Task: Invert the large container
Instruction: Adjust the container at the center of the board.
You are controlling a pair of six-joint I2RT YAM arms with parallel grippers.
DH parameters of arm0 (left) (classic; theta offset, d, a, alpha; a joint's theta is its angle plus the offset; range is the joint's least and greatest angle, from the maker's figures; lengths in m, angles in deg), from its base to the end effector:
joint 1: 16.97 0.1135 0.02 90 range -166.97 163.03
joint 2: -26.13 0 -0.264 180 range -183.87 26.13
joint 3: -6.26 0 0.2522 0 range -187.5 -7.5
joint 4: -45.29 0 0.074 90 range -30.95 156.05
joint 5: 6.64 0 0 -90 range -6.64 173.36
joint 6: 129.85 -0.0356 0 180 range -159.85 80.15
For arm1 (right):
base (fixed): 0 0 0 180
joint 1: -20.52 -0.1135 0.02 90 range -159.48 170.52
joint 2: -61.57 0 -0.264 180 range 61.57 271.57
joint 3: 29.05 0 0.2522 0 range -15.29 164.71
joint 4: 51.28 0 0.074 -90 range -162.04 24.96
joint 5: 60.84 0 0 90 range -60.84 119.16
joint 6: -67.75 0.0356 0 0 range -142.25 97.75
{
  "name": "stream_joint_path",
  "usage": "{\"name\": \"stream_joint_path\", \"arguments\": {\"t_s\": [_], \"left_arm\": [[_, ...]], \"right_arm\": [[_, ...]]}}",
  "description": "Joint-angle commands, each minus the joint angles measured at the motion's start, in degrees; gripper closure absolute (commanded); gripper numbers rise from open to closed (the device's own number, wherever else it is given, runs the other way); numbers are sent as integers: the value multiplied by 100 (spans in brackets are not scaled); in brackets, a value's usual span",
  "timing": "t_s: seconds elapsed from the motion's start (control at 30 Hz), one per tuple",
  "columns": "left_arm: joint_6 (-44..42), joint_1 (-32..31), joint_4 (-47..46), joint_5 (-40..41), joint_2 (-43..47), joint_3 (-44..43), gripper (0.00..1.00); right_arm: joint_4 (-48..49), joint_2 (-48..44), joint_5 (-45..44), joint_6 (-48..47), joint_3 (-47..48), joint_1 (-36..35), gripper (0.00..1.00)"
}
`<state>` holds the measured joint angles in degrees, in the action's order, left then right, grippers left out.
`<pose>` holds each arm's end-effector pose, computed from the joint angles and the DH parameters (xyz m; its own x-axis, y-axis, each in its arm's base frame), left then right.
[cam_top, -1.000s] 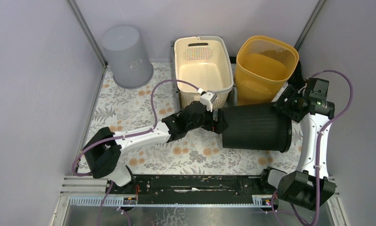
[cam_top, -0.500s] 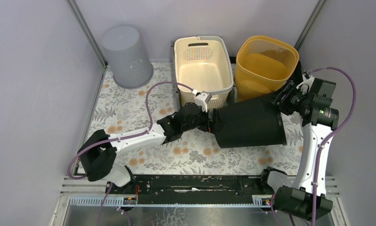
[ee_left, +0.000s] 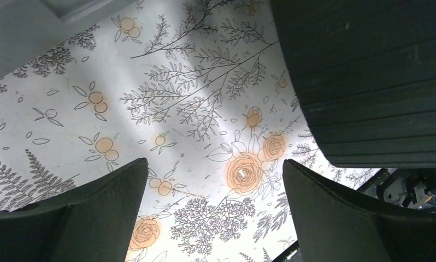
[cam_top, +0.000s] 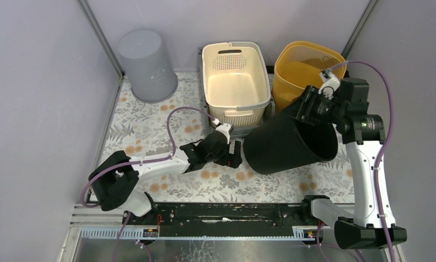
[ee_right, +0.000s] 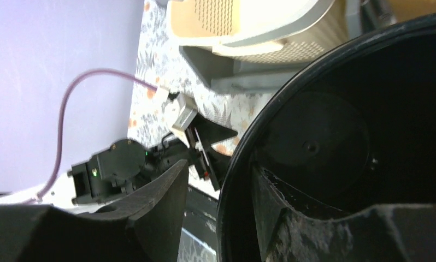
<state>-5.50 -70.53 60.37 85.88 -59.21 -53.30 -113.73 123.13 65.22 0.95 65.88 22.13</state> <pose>0.1845 -0.2473 0.1953 -0.7632 0.0846 -0.6406 0.4280 0.8090 -0.4030 0.1952 0.0155 0.4344 -0.6402 0.3366 -0.6906 -0.2604 0.7506 0.6072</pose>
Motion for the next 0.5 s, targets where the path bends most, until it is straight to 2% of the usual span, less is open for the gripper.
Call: {"name": "stream_joint_path", "arguments": {"t_s": [0.0, 0.13, 0.47], "left_arm": [[19, 38, 207, 324, 163, -13, 0], [11, 35, 396, 453, 287, -18, 0], [93, 38, 780, 710, 601, 119, 0]], "right_arm": [[-389, 78, -727, -302, 200, -752, 48], [-571, 148, -1353, -410, 37, -1350, 48], [-443, 400, -1997, -232, -128, -2805, 48]]}}
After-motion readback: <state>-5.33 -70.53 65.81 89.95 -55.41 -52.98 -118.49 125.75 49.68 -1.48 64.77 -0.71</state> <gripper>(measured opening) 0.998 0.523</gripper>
